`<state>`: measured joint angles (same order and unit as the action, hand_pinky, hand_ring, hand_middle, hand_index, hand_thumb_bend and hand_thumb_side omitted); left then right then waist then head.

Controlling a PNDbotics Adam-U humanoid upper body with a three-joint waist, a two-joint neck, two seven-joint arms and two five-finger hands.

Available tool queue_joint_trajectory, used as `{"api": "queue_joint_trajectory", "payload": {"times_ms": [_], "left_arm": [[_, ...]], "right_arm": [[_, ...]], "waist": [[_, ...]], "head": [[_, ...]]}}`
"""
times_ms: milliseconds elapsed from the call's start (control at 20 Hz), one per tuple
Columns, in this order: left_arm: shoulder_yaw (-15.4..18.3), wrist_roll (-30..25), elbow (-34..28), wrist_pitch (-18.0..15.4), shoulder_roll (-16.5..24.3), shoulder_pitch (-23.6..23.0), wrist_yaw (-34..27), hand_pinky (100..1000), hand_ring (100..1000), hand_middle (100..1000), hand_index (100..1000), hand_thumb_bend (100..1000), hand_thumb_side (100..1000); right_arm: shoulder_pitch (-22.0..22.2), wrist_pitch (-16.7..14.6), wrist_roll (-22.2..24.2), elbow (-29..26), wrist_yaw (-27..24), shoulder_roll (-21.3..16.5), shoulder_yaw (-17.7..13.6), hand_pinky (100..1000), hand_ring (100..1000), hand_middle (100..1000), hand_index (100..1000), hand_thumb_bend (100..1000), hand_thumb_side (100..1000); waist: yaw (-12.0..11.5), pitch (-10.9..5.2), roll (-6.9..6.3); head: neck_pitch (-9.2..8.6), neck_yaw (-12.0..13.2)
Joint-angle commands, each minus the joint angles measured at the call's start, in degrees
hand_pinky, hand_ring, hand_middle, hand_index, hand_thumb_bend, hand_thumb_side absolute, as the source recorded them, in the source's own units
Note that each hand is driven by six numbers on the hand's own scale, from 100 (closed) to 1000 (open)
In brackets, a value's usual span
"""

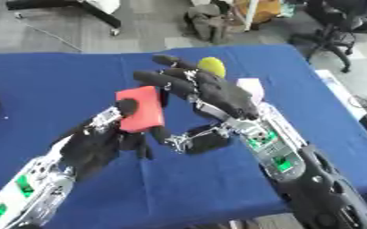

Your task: Pick up the objects with one hand, pass them to the other hand, and then place them into the box on the other side of the table.

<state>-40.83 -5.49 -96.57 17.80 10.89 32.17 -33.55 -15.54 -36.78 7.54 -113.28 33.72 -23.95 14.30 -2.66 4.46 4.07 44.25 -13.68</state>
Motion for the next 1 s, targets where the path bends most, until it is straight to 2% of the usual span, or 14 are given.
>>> {"api": "queue_joint_trajectory", "payload": {"times_ms": [50,250,550,800,1000], "left_arm": [[1.05,-0.03,0.54,0.17,0.97,0.2,0.3,531,354,195,419,100,746],[1.44,0.24,0.85,0.01,1.23,-0.06,0.41,531,355,196,419,100,748],[2.92,1.21,0.89,-0.78,2.44,-0.39,0.77,531,356,196,419,100,740],[4.57,2.32,0.61,-1.61,3.95,-0.92,0.97,532,356,196,418,100,735],[6.73,3.83,0.25,-2.57,5.81,-1.39,1.24,532,359,196,419,100,722]], "right_arm": [[-0.55,-0.21,-0.07,-1.31,0.87,-0.47,-1.0,1000,995,1000,1000,183,210],[-0.36,-0.27,-1.9,-1.31,1.5,-0.2,-1.82,994,979,1000,1000,230,160],[-0.15,0.98,-5.53,-1.31,2.82,0.02,-4.81,987,974,1000,1000,303,100],[0.22,2.7,-7.95,-1.31,4.23,0.56,-7.53,983,969,1000,1000,340,100],[1.71,4.31,-10.11,-1.31,5.52,-0.05,-9.95,973,960,1000,1000,329,100]], "waist": [[0.1,-0.66,-0.15],[0.21,-0.69,-0.2],[0.37,-0.66,-0.34],[0.46,-0.58,-0.47],[0.75,-0.63,-0.61]], "head": [[-0.13,0.09],[-0.13,0.22],[-0.13,0.62],[-0.13,1.05],[-0.13,2.06]]}}
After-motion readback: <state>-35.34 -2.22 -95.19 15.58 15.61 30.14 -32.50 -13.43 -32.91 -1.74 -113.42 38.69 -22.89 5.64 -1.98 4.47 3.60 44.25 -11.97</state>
